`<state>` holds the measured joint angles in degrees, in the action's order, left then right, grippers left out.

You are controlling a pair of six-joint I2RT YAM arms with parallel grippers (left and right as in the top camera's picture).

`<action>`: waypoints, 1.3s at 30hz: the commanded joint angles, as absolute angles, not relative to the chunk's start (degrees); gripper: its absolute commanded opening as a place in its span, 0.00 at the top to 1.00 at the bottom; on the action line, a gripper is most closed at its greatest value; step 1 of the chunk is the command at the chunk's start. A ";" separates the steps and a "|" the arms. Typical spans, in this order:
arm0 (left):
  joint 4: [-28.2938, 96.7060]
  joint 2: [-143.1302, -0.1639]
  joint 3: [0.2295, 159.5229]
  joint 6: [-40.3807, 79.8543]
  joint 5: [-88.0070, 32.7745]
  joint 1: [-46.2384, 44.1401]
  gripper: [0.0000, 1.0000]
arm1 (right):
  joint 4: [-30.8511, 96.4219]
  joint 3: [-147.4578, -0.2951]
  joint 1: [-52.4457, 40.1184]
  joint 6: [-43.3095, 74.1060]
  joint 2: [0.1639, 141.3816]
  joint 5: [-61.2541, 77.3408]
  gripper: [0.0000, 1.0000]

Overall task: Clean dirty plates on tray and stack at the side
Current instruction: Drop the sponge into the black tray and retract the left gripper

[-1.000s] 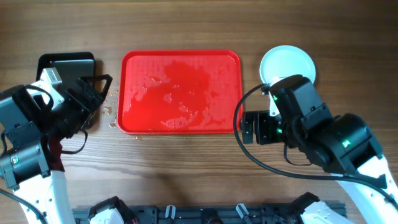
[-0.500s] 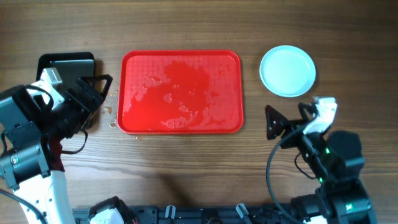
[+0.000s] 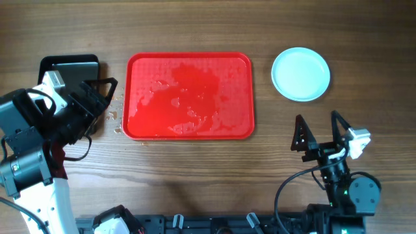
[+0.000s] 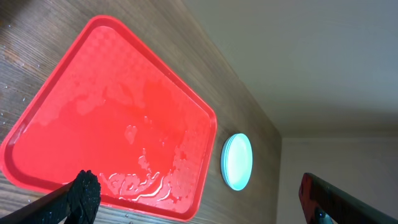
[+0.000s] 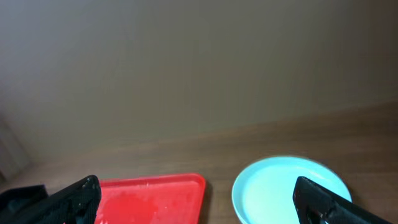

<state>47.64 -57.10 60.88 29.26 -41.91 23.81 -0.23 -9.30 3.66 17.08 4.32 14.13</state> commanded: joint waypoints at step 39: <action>47.64 -57.17 61.19 28.97 -42.78 23.62 0.00 | -0.03 -0.30 10.70 -1.32 0.21 3.16 0.00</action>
<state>47.64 -57.10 60.88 29.26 -41.91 23.81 0.10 -0.36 10.35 -0.23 0.99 4.01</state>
